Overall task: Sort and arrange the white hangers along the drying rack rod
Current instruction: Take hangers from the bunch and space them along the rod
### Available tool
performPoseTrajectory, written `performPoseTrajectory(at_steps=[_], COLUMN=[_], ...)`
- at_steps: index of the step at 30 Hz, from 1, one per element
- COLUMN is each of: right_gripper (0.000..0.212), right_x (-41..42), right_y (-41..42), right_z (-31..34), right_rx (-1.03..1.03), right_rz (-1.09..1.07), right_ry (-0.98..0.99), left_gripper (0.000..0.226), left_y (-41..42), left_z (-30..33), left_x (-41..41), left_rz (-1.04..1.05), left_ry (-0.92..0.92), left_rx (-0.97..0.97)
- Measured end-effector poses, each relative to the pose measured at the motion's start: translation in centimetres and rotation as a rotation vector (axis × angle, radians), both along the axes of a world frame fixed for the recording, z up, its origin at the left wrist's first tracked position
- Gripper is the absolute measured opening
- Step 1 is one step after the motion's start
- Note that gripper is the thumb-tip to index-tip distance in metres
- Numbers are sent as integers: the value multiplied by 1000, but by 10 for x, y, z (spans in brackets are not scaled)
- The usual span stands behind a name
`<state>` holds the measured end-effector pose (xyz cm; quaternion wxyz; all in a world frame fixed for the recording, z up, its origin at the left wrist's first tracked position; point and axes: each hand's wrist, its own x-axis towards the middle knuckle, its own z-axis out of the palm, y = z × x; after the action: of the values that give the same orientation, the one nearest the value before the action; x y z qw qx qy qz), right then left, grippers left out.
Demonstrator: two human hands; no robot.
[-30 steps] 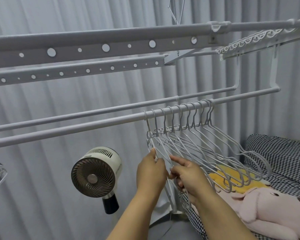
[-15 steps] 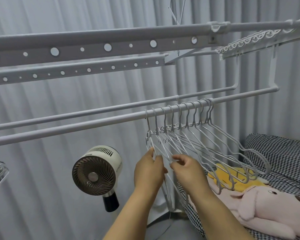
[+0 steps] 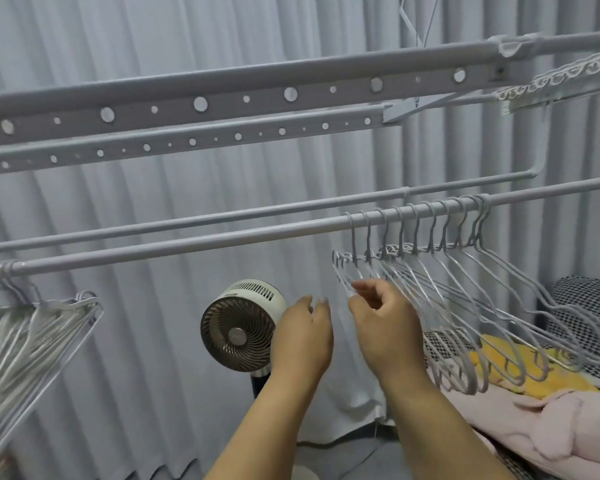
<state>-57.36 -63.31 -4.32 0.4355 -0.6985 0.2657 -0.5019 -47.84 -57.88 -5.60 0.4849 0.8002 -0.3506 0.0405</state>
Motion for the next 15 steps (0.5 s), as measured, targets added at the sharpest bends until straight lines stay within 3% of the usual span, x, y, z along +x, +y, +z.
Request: performPoseTrajectory(at_steps=[7, 15], right_gripper=[6, 7], right_x=[73, 170], right_y=[66, 169], right_z=[-5, -34], right_rx=[104, 254], right_rz=[263, 616], right_ry=[-4, 112], left_gripper=[32, 32], left_y=[91, 220], left_z=[9, -5], left_x=[51, 119], left_rz=[258, 601], left_ry=[-53, -61], left_rx=[-73, -104])
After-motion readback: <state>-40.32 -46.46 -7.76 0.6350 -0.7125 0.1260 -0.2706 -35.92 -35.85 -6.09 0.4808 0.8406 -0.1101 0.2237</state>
